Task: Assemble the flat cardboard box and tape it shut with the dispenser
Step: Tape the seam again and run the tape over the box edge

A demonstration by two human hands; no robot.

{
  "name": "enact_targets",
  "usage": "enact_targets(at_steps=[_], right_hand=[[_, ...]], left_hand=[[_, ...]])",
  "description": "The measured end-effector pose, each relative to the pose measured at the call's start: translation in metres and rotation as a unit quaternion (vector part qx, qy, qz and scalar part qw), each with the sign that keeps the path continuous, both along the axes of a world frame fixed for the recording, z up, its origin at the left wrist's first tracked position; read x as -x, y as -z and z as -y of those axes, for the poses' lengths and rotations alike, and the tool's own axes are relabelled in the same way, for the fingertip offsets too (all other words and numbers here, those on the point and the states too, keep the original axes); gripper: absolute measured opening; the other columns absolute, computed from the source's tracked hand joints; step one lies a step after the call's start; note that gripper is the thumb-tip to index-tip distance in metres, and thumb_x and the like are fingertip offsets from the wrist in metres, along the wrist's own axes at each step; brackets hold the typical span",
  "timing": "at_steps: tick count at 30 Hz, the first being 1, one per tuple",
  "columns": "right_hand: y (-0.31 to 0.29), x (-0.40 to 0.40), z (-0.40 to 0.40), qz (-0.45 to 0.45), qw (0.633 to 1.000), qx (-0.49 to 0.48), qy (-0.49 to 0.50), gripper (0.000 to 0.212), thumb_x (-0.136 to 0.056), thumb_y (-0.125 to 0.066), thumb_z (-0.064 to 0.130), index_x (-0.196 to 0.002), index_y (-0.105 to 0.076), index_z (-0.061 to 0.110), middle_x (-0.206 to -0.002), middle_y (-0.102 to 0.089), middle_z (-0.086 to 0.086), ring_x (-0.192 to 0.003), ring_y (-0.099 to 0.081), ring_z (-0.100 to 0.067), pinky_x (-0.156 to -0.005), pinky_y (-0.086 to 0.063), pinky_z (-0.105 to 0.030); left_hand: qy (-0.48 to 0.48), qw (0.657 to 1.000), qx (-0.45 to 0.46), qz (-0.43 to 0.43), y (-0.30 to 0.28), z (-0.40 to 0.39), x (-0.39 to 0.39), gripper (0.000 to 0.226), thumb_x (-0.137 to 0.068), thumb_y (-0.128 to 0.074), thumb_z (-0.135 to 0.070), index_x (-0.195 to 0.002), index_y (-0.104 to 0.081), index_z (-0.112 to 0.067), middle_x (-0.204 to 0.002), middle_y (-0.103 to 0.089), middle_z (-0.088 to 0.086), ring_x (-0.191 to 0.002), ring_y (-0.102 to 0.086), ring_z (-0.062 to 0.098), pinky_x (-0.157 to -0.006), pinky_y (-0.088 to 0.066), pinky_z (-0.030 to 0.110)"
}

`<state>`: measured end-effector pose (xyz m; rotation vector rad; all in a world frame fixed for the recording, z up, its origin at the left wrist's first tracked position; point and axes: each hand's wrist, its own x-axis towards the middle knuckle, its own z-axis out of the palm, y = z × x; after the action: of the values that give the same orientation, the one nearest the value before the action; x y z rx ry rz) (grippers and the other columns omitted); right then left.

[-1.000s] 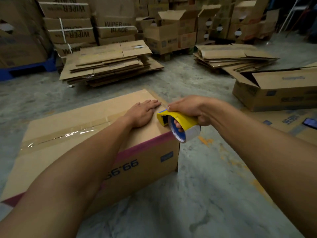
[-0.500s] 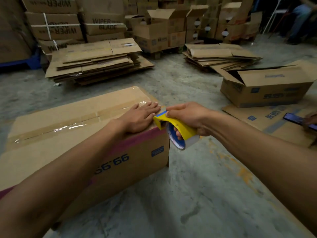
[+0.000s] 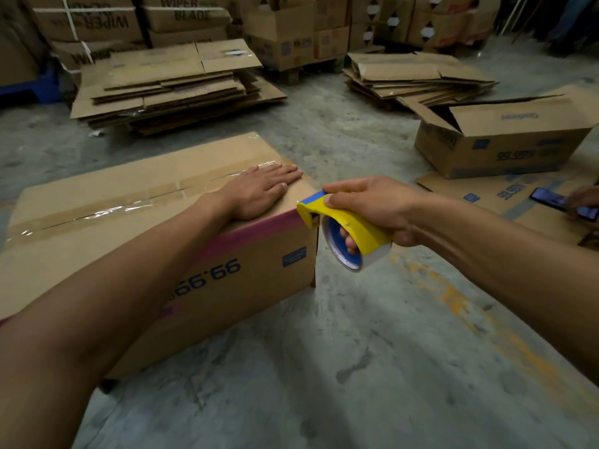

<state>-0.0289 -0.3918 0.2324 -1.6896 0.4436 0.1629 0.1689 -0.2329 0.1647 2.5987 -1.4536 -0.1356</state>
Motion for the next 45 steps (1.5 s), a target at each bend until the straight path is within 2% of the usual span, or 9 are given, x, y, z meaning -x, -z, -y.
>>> enact_targets(at_steps=[13,17,22,27,31,35,38,41,45], right_hand=[[0.021,-0.001,-0.012,-0.024,0.999,0.018,0.042,0.036,-0.093,-0.062,0.013,-0.128,-0.059,0.02,-0.072,-0.062,-0.018,-0.031,-0.056,-0.022,-0.037,-0.054,-0.031],[0.041,-0.009,-0.016,-0.094,0.992,0.088,0.012,0.007,-0.094,-0.06,0.01,-0.097,-0.062,0.005,-0.058,-0.062,-0.016,-0.029,-0.055,-0.02,-0.034,-0.051,-0.028],[0.092,-0.001,-0.002,-0.246,0.957,0.141,-0.057,0.014,-0.097,-0.054,0.01,-0.096,-0.06,-0.003,-0.068,-0.061,-0.02,-0.046,-0.06,-0.025,-0.075,-0.058,-0.047],[0.093,-0.032,0.02,-0.228,0.965,0.127,-0.024,0.026,-0.098,-0.054,0.017,-0.114,-0.061,-0.003,-0.073,-0.063,-0.021,-0.055,-0.061,-0.027,-0.083,-0.057,-0.046],[0.1,-0.036,0.022,-0.252,0.957,0.144,-0.031,0.024,-0.098,-0.055,0.017,-0.109,-0.062,-0.003,-0.072,-0.064,-0.02,-0.046,-0.061,-0.025,-0.067,-0.058,-0.041],[0.107,-0.036,0.026,-0.269,0.95,0.15,-0.047,0.025,-0.098,-0.055,0.018,-0.09,-0.057,-0.006,-0.081,-0.065,-0.024,-0.055,-0.06,-0.03,-0.078,-0.056,-0.044],[0.112,-0.037,0.026,-0.265,0.946,0.175,-0.061,0.03,-0.095,-0.06,0.019,-0.1,-0.061,-0.011,-0.087,-0.07,-0.027,-0.054,-0.062,-0.032,-0.069,-0.059,-0.042],[0.116,-0.038,0.025,-0.271,0.94,0.185,-0.091,0.033,-0.093,-0.062,0.02,-0.108,-0.061,-0.01,-0.087,-0.071,-0.026,-0.055,-0.064,-0.032,-0.068,-0.061,-0.041],[0.11,-0.037,0.014,-0.273,0.925,0.209,-0.162,0.029,-0.089,-0.067,0.022,-0.102,-0.067,-0.004,-0.076,-0.069,-0.017,-0.049,-0.062,-0.023,-0.053,-0.059,-0.027]], left_hand=[[-0.017,0.999,-0.023,0.02,-0.002,0.002,0.006,0.048,-0.105,-0.019,-0.034,-0.153,-0.017,-0.034,-0.162,-0.014,-0.01,-0.15,-0.007,0.014,-0.118,-0.005,0.041],[-0.042,0.999,-0.02,0.02,-0.008,0.007,0.018,0.053,-0.103,-0.023,-0.045,-0.154,-0.017,-0.032,-0.162,-0.014,-0.008,-0.15,-0.008,0.015,-0.117,-0.004,0.044],[-0.013,0.998,0.035,0.046,-0.007,0.012,0.034,0.06,-0.092,-0.037,-0.06,-0.145,-0.041,-0.032,-0.156,-0.034,-0.005,-0.144,-0.029,0.014,-0.115,-0.019,0.048],[-0.007,0.987,0.12,0.103,-0.006,0.028,0.044,0.038,-0.089,-0.049,-0.051,-0.116,-0.067,-0.031,-0.125,-0.063,-0.009,-0.113,-0.058,0.017,-0.087,-0.048,0.033],[-0.05,0.983,0.109,0.136,0.005,0.044,0.049,0.04,-0.089,-0.039,-0.049,-0.104,-0.072,-0.033,-0.113,-0.064,-0.005,-0.11,-0.054,0.022,-0.088,-0.047,0.045],[-0.125,0.974,0.109,0.155,0.01,0.059,0.064,0.04,-0.09,-0.038,-0.037,-0.1,-0.074,-0.025,-0.114,-0.063,-0.001,-0.111,-0.048,0.023,-0.09,-0.042,0.042],[-0.17,0.969,0.078,0.161,0.014,0.07,0.074,0.044,-0.091,-0.033,-0.033,-0.101,-0.072,-0.015,-0.116,-0.062,0.003,-0.116,-0.044,0.024,-0.097,-0.036,0.047],[-0.14,0.977,0.033,0.158,0.016,0.066,0.074,0.043,-0.1,-0.028,-0.031,-0.123,-0.06,-0.012,-0.132,-0.055,0.007,-0.13,-0.038,0.024,-0.111,-0.024,0.053],[-0.052,0.997,-0.027,0.054,0.004,0.044,0.063,0.063,-0.102,-0.02,-0.048,-0.156,-0.004,-0.019,-0.164,-0.007,0.0,-0.15,-0.002,0.018,-0.12,-0.003,0.048]])
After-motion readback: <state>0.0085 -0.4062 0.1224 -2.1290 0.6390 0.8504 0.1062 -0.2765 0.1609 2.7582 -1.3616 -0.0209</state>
